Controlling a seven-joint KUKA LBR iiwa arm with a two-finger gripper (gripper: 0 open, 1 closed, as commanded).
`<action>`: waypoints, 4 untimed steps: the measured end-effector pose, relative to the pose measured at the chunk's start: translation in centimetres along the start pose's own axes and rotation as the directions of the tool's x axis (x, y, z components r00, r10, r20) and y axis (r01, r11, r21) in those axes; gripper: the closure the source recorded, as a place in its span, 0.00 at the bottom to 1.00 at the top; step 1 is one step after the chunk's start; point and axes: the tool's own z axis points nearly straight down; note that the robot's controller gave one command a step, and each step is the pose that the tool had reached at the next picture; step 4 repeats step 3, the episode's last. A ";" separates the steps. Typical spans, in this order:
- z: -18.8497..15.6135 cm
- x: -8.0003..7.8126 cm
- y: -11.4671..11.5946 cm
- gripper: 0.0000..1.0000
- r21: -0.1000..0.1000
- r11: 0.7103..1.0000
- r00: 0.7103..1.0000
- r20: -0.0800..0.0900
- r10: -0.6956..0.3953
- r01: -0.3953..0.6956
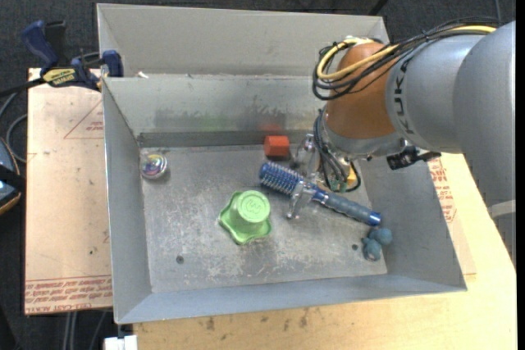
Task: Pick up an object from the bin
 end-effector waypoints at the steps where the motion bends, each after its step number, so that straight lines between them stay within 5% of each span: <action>1: -0.2 -0.1 0.1 1.00 -0.002 1.000 1.000 0.003 0.002 -0.002; 4: -1.5 -0.1 0.3 1.00 0.001 1.000 1.000 0.000 -0.001 0.001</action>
Offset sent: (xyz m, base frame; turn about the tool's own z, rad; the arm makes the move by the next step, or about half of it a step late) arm 0.0000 0.0000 0.0000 0.0000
